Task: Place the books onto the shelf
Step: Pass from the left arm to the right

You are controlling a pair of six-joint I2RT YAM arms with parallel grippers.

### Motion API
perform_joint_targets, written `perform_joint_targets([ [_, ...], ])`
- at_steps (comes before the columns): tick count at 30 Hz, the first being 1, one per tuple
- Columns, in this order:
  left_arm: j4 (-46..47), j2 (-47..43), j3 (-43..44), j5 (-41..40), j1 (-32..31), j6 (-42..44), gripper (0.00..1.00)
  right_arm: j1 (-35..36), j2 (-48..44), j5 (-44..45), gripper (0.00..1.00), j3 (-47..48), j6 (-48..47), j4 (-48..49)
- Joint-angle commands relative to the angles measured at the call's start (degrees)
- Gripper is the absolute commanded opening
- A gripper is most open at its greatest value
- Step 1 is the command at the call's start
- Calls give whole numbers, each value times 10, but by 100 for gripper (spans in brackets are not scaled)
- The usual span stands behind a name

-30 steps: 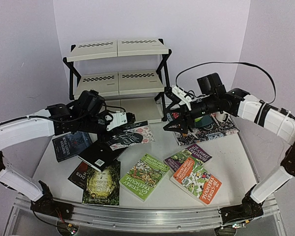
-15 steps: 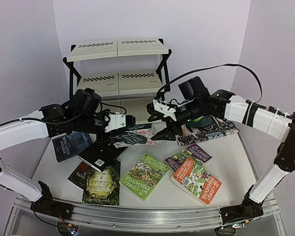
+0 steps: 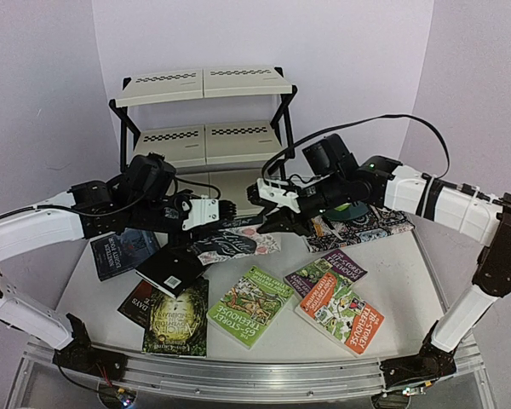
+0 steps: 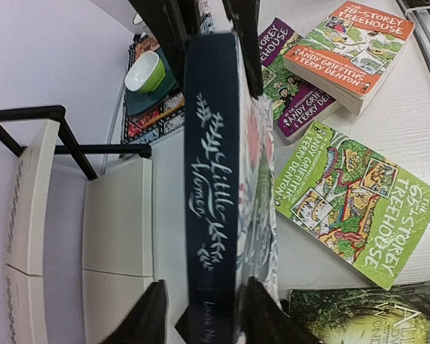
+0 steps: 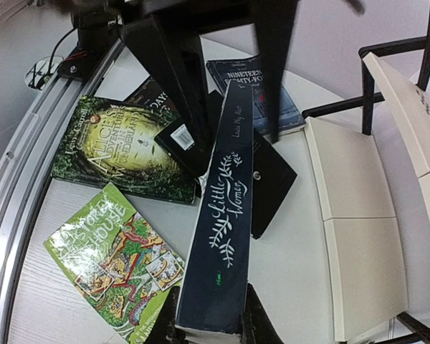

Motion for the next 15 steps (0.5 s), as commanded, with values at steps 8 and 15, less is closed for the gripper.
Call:
perform_joint_targets([
  [8, 65, -30, -1, 52, -2, -37, 67, 7, -39, 6, 0, -13, -8, 47],
  [15, 39, -26, 3, 92, -2, -61, 69, 10, -75, 4, 0, -56, -16, 97],
])
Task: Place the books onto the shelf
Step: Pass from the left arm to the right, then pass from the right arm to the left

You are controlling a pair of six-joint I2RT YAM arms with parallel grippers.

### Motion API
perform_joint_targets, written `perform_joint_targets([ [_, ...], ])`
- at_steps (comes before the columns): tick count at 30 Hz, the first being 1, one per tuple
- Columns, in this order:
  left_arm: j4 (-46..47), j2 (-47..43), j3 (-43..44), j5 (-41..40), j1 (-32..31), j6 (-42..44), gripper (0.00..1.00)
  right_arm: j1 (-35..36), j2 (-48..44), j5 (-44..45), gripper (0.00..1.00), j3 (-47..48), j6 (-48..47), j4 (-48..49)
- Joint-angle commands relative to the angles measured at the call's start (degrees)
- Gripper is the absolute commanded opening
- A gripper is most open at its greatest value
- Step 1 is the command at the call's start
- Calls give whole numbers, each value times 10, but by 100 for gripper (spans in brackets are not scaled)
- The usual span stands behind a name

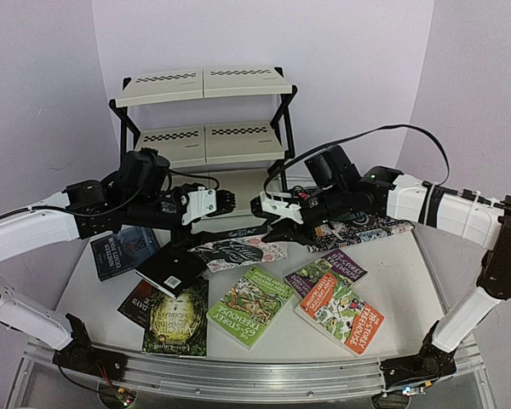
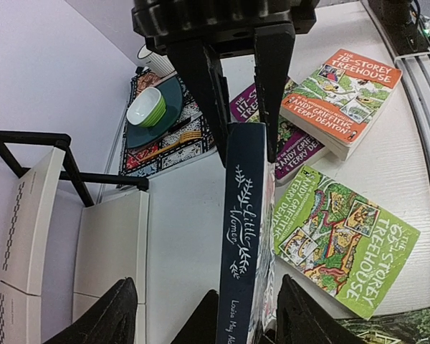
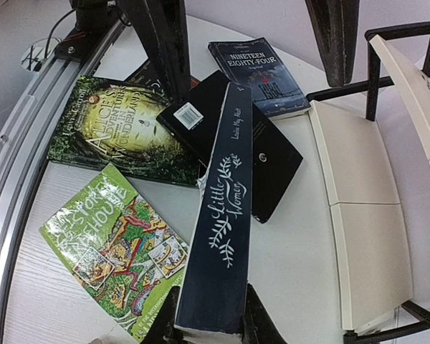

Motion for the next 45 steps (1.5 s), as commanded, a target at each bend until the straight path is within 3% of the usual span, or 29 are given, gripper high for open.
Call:
perform_joint_targets([
  [1, -6, -12, 4, 44, -2, -32, 70, 7, -69, -21, 0, -13, -16, 78],
  [4, -18, -10, 7, 54, -2, -41, 78, 8, -83, -26, 0, -23, -22, 96],
  [8, -28, 1, 11, 45, -2, -50, 81, 12, -97, -37, 0, -26, -25, 96],
  [14, -28, 11, 17, 39, -2, -49, 75, 17, -105, -41, 0, -23, -30, 94],
  [21, -31, 11, 26, 37, -2, -41, 43, 20, -100, -37, 0, -12, -44, 83],
  [25, -37, 15, 32, 33, -2, -33, 7, 21, -99, -35, 0, -9, -43, 83],
  [26, -38, 17, 32, 28, -2, -30, 0, 23, -99, -34, 10, -9, -43, 83],
  [28, -39, 18, 33, 7, -2, -23, 0, 23, -100, -26, 51, -11, -40, 83],
  [33, -38, 7, 33, -99, -6, 30, 0, 22, -121, 8, 90, -43, -66, 83],
  [36, -36, 3, 41, -168, -10, 67, 0, 23, -140, 29, 98, -72, -74, 83],
  [45, 36, 11, 26, -343, -19, 241, 0, 23, -203, 123, 98, -175, -45, 124],
])
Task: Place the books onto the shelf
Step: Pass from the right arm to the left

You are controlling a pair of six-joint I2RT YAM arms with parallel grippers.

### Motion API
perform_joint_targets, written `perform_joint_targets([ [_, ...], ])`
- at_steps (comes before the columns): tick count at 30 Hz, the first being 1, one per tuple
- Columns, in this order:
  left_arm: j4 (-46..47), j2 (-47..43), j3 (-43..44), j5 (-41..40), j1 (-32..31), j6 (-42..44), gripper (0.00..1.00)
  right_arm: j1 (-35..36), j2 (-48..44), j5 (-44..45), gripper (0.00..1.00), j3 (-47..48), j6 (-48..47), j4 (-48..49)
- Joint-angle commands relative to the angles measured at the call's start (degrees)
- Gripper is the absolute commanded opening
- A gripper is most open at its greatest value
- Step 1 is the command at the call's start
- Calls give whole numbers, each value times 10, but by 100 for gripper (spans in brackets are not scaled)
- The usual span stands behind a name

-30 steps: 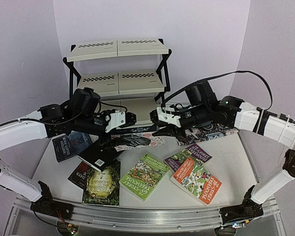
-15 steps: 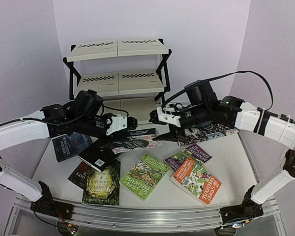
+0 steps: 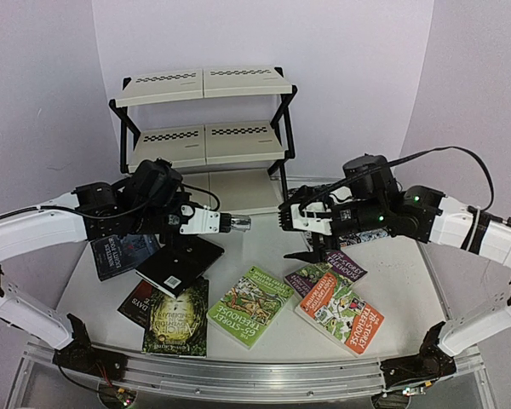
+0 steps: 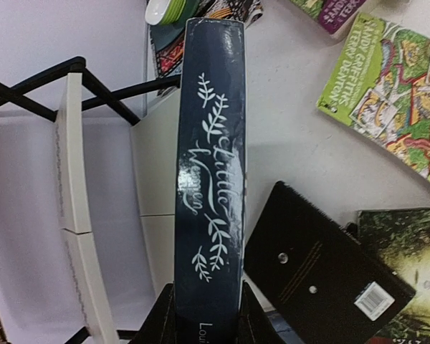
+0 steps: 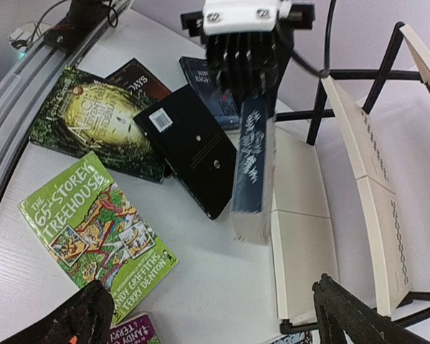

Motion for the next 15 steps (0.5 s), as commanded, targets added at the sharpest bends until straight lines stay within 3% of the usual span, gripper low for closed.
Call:
perform_joint_targets([
  [1, 137, -10, 17, -141, -4, 119, 0, 4, -38, 70, 98, -45, 27, 46],
  [4, 188, 3, 13, -179, -2, 178, 0, 4, -52, 109, 98, -70, 53, 60],
  [10, 245, 39, 47, -205, 41, 209, 0, 4, -66, 172, 98, -109, 119, 82],
  [15, 355, 45, 45, -200, 67, 240, 0, 4, -85, 178, 98, -135, 150, 90],
])
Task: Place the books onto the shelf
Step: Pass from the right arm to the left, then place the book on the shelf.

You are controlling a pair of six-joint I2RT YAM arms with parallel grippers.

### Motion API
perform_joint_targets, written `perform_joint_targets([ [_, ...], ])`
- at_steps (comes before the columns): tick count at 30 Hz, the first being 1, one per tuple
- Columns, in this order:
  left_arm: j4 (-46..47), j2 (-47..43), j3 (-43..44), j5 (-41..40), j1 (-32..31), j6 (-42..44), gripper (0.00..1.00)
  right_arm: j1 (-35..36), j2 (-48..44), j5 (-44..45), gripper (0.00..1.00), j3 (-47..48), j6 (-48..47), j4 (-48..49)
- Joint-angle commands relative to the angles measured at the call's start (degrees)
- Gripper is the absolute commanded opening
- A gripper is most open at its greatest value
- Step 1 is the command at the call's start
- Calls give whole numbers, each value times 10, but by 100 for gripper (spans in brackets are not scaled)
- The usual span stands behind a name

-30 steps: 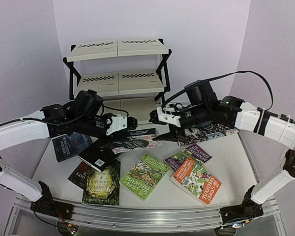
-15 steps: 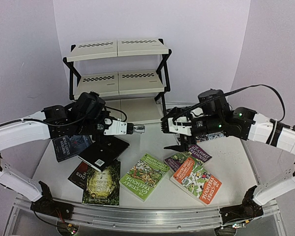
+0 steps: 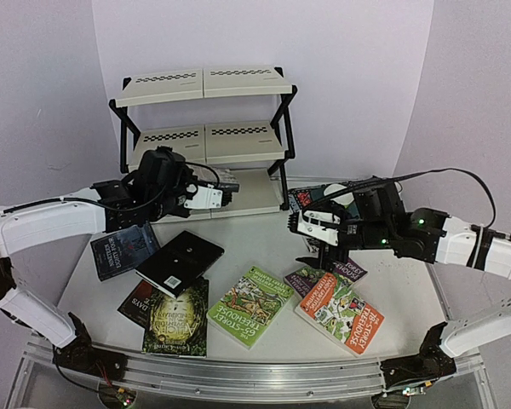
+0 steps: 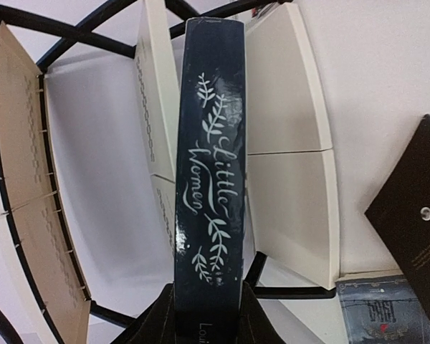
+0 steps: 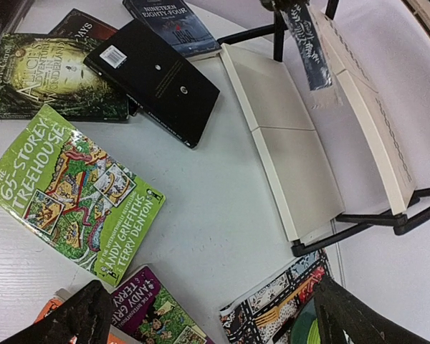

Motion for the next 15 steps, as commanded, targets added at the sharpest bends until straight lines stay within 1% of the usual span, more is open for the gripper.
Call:
perform_joint_targets([
  [1, 171, -20, 45, -13, 17, 35, 0, 4, -29, 27, 98, -15, 50, 30],
  [9, 172, -61, 47, 53, 31, 20, 0, 3, -31, 23, 98, -23, 57, 29],
  [13, 173, -56, 62, 45, 56, 36, 0, 3, -28, 16, 98, -22, 62, 31],
  [15, 172, -53, 68, 59, 75, 28, 0, 4, -26, 13, 98, -20, 63, 31],
])
